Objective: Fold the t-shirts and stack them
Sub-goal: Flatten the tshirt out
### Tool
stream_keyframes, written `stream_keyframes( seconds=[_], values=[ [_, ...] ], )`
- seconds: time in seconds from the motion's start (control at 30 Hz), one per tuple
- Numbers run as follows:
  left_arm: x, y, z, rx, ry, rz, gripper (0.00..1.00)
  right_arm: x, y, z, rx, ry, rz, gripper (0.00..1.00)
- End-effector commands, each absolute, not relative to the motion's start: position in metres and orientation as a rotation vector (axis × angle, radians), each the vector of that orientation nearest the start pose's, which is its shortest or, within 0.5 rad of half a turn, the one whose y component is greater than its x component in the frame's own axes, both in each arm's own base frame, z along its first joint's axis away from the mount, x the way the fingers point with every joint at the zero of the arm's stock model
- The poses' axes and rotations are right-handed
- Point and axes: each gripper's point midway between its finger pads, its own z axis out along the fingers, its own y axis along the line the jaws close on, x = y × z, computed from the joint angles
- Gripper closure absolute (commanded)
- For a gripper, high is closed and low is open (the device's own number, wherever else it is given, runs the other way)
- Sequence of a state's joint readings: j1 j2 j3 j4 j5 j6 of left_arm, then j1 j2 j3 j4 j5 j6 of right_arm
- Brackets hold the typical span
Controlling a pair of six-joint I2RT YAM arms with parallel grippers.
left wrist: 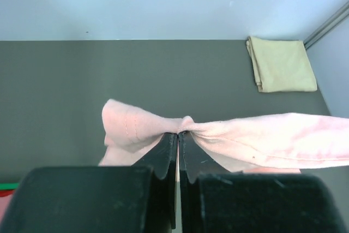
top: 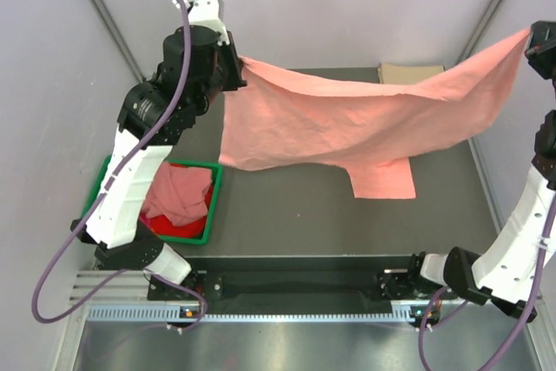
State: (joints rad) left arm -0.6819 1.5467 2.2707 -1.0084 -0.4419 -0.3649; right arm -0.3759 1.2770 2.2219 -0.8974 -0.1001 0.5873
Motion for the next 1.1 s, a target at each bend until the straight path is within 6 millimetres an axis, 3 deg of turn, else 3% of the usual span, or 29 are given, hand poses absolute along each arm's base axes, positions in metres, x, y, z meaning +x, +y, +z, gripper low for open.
stream_keyframes(
  seconds=[0.0,0.1,0.2,0.23,0.27,0.3,0.33,0.37,0.4,0.43,0.47,0.5,0.53,0.6,0.63,0.7,0.73,0.77,0.8,0.83,0.9,1.0,1.07],
  values=[
    [0.335,-0.193,0.483,0.031,1.823,-0.318,1.00,0.287,-0.065,0.598,0.587,1.340,0.275,1.00],
    [0.335,-0.195,0.461,0.057,1.882,-0.285,1.00,0.294,-0.074,0.573,0.638,1.405,0.241,1.00],
    [0.322,-0.210,0.415,0.137,2.014,-0.350,1.00,0.289,-0.097,0.523,0.771,1.519,0.105,1.00],
    [0.317,-0.216,0.369,0.178,2.126,-0.338,1.00,0.284,-0.102,0.502,0.809,1.567,0.056,1.00],
    [0.301,-0.233,0.345,0.217,2.202,-0.453,1.00,0.278,-0.107,0.481,0.846,1.620,0.011,1.00],
    [0.280,-0.232,0.291,0.262,2.333,-0.467,1.00,0.270,-0.115,0.465,0.872,1.640,-0.062,1.00],
    [0.271,-0.247,0.274,0.297,2.343,-0.547,1.00,0.258,-0.117,0.428,0.916,1.705,-0.105,1.00],
    [0.256,-0.256,0.251,0.305,2.396,-0.617,1.00,0.253,-0.121,0.412,0.934,1.714,-0.135,1.00],
    [0.230,-0.256,0.203,0.340,2.499,-0.644,1.00,0.248,-0.124,0.397,0.957,1.723,-0.169,1.00],
    [0.224,-0.264,0.188,0.345,2.505,-0.695,1.00,0.240,-0.122,0.369,0.980,1.761,-0.179,1.00],
    [0.211,-0.271,0.169,0.340,2.549,-0.738,1.00,0.241,-0.123,0.362,0.986,1.753,-0.174,1.00],
    [0.187,-0.270,0.136,0.371,2.648,-0.781,1.00,0.241,-0.122,0.353,0.993,1.764,-0.175,1.00],
    [0.181,-0.272,0.123,0.372,2.678,-0.791,1.00,0.241,-0.124,0.335,1.016,1.795,-0.185,1.00],
    [0.169,-0.275,0.097,0.388,2.748,-0.792,1.00,0.242,-0.126,0.323,1.037,1.806,-0.194,1.00],
    [0.167,-0.277,0.093,0.407,2.765,-0.789,1.00,0.242,-0.126,0.312,1.049,1.825,-0.199,1.00],
    [0.166,-0.271,0.089,0.442,2.827,-0.701,0.82,0.244,-0.127,0.310,1.050,1.818,-0.192,1.00],
    [0.177,-0.261,0.088,0.424,2.812,-0.585,0.74,0.245,-0.127,0.307,1.053,1.820,-0.191,1.00],
    [0.183,-0.253,0.089,0.405,2.801,-0.510,0.52,0.247,-0.127,0.308,1.051,1.812,-0.185,1.00],
    [0.184,-0.241,0.094,0.388,2.801,-0.429,0.47,0.249,-0.125,0.308,1.045,1.815,-0.172,1.00],
    [0.195,-0.227,0.095,0.344,2.766,-0.314,0.46,0.250,-0.125,0.307,1.046,1.817,-0.165,1.00],
    [0.189,-0.214,0.093,0.290,2.787,-0.255,0.48,0.253,-0.123,0.308,1.035,1.817,-0.149,1.00],
    [0.168,-0.209,0.077,0.219,2.860,-0.296,0.56,0.254,-0.123,0.307,1.030,1.809,-0.140,1.00],
    [0.157,-0.221,0.072,0.175,2.881,-0.428,0.59,0.257,-0.120,0.304,1.025,1.813,-0.120,1.00]
  ],
)
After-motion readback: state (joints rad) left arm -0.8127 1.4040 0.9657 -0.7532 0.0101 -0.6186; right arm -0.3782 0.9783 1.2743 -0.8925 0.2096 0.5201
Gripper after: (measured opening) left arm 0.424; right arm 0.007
